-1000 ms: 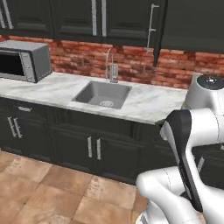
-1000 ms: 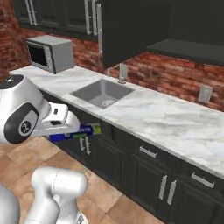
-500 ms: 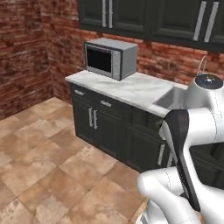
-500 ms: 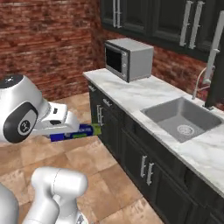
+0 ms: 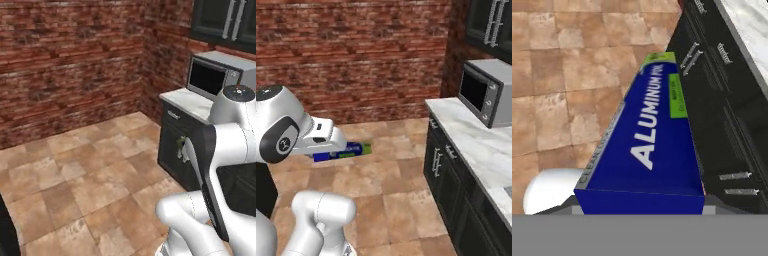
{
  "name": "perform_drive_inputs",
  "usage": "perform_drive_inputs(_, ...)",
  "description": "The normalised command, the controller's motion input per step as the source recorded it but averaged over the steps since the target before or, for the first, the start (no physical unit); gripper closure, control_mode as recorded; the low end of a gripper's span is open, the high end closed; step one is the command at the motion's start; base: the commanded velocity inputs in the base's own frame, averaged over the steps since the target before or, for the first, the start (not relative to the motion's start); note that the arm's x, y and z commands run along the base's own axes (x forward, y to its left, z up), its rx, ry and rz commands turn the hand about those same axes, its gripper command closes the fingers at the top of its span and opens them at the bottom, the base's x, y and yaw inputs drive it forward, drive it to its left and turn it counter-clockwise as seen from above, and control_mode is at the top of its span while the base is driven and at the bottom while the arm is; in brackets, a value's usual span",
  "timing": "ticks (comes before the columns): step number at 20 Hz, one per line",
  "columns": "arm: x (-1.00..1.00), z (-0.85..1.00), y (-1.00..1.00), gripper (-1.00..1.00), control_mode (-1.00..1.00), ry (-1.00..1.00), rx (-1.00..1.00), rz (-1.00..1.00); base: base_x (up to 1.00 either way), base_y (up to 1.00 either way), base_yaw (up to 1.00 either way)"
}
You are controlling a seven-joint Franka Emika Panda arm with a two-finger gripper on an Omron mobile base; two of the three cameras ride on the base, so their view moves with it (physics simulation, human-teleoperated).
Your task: Retrieve the tupperware and aluminum foil from the cabinet and place them on the dining counter near the plate with hot dog and sweet potato to prepare for storing leftovers.
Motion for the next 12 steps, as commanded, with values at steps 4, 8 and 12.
perform_drive_inputs(4, 0.0, 0.0, 0.0, 1.0, 1.0, 0.0, 0.0, 0.0, 0.98, 0.28, 0.55)
perform_drive_inputs(8, 0.0, 0.0, 0.0, 1.0, 1.0, 0.0, 0.0, 0.0, 1.0, 0.06, 0.48)
perform_drive_inputs(12, 0.0, 0.0, 0.0, 1.0, 1.0, 0.0, 0.0, 0.0, 1.0, 0.0, 0.42)
